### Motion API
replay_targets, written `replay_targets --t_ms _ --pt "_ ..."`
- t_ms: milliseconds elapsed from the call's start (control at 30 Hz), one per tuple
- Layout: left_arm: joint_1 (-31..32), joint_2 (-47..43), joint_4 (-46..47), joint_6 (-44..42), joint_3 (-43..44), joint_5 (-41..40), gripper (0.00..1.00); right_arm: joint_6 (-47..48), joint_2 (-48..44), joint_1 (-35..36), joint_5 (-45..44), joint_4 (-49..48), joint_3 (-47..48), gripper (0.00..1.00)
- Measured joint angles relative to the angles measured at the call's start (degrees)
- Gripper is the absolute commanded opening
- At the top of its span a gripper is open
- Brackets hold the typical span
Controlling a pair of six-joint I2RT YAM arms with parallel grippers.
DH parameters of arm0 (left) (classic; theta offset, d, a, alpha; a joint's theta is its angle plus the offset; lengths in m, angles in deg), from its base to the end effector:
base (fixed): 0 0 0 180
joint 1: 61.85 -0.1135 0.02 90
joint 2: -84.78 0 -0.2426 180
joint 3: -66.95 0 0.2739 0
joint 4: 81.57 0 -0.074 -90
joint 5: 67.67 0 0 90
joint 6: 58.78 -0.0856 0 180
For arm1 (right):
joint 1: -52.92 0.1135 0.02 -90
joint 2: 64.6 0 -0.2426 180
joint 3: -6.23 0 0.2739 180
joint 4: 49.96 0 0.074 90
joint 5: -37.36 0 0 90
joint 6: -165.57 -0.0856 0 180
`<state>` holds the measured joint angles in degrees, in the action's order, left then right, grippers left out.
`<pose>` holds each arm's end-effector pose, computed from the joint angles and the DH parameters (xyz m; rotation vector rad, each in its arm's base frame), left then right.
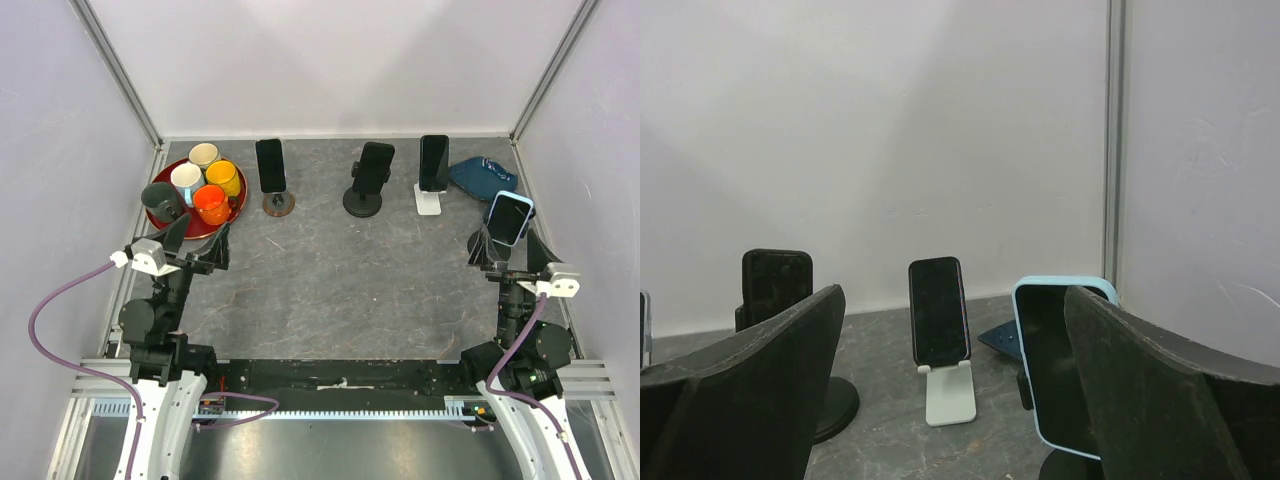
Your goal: Remove the phone from the phone stand
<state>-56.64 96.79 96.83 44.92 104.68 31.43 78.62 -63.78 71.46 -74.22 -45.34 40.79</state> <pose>0.1722 -0.0293 0.3476 0.0560 1.1623 -0.3835 0.1422 0.0145 0.3439 0.1375 1.0927 0.0424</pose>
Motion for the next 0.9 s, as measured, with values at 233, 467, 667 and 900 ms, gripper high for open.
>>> replay_targets --t_ms 233,467,667,900 --pt "0.00 0.00 -0.02 0.02 0.02 0.00 0.98 -0.87 0.00 0.04 -0.24 0.42 0.00 0.98" --pt "0.02 -2.23 -1.36 0.02 0.13 -0.11 0.98 -3.82 6.01 0.04 5.68 1.75 4.02 0.98" --pt "1.49 -6.62 -3.39 0.02 0.83 -0.68 0.98 -4.37 22.82 0.09 15.91 8.70 15.45 0.98" --pt "4.68 -11.54 -7.56 -0.02 1.84 -2.14 0.98 -5.70 41.18 0.17 23.19 20.70 33.29 0.98"
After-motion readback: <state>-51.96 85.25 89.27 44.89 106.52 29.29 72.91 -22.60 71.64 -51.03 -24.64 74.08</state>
